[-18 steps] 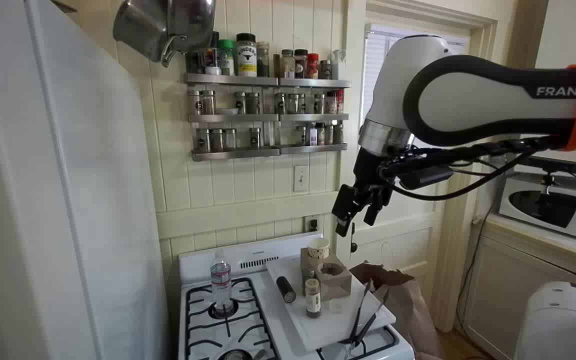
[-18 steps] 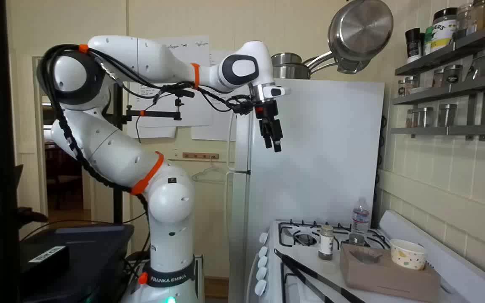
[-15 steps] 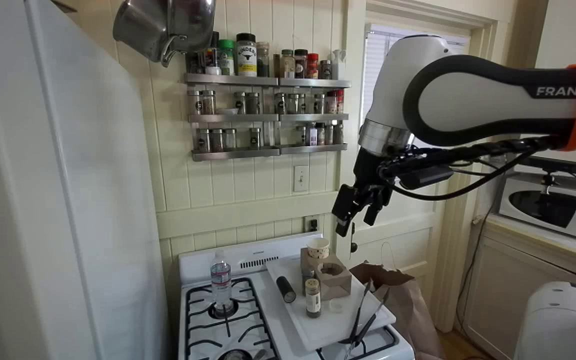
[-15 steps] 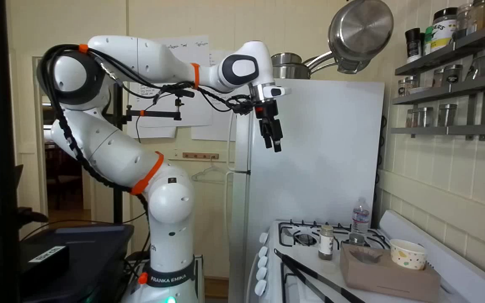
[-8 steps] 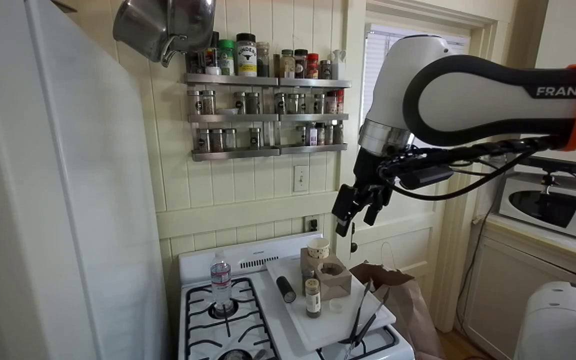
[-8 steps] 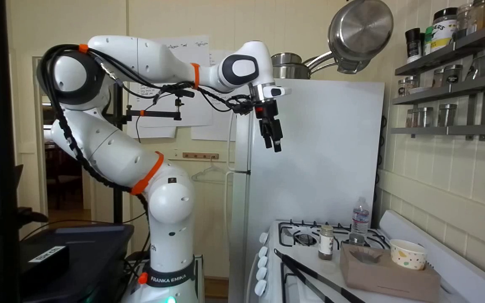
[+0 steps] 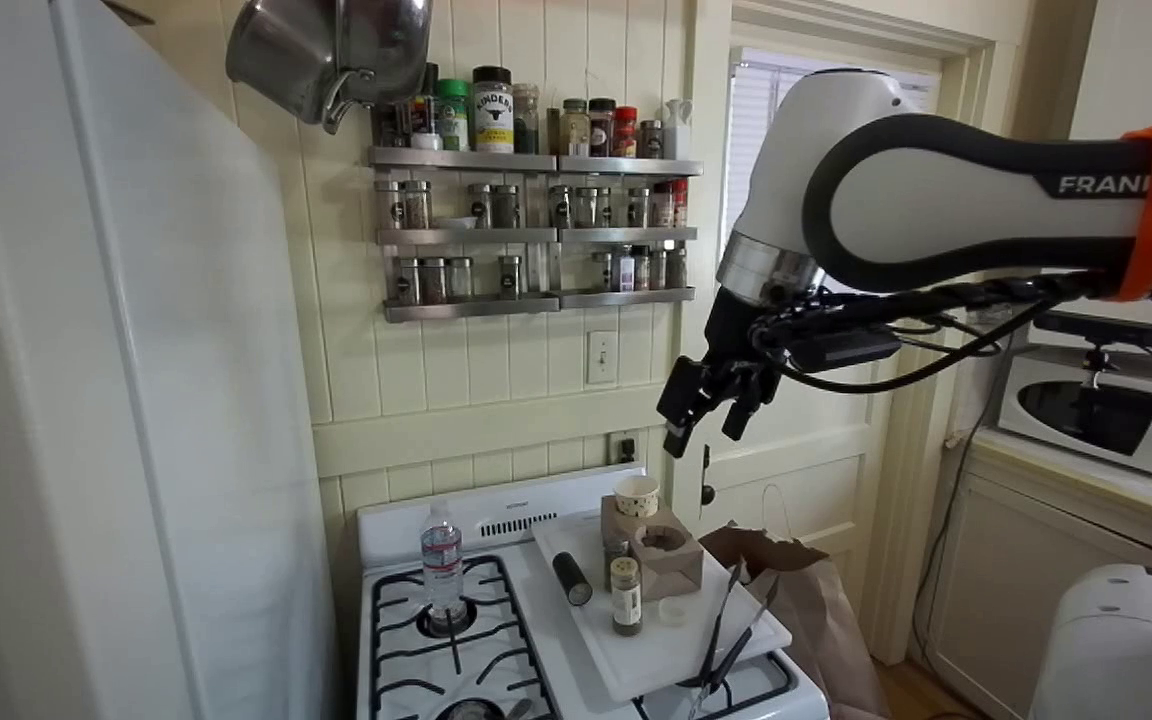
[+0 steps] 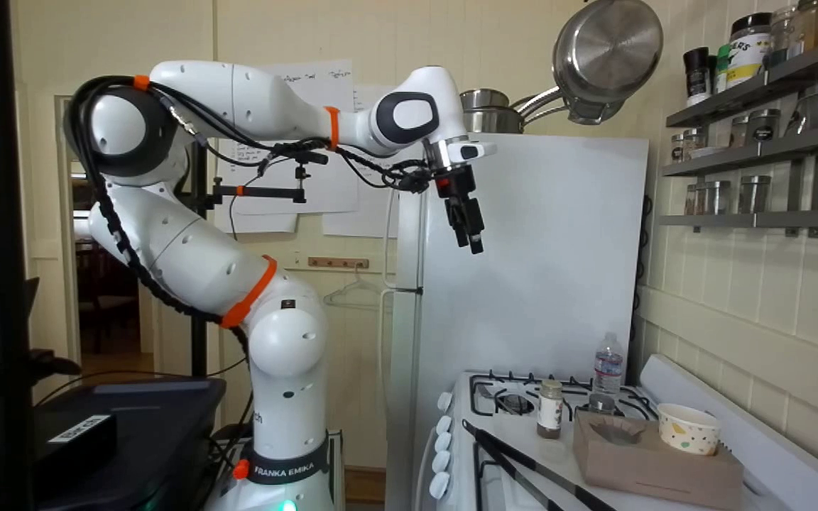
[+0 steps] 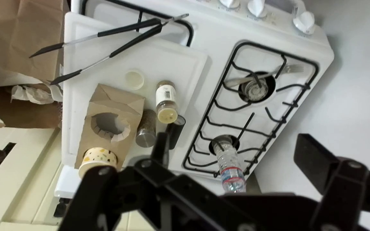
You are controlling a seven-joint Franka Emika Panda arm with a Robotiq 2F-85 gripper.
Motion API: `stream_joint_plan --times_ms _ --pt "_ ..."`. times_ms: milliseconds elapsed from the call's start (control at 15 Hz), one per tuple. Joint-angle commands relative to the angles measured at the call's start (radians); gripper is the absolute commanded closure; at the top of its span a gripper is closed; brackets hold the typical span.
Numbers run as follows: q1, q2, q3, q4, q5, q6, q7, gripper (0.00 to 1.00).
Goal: Move the cup to the left side of the stove
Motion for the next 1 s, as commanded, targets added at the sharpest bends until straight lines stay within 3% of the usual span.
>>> stream_joint_plan --times_ms 0,400,667,733,933 --pt "-0.072 0.046 -0.024 -0.020 0.009 0.152 0.051 0.00" --pt "-0.151 0.233 -0.114 0.000 -0.001 0.256 0.028 0.00" --pt "-0.192 0.368 -0.160 0.013 0.032 0.406 0.086 0.00" --pt "-0.179 0.293 -0.153 -0.013 0.004 0.364 0.049 0.00" --pt "-0.182 0.325 -0.158 -0.005 0.003 0.377 0.045 0.00"
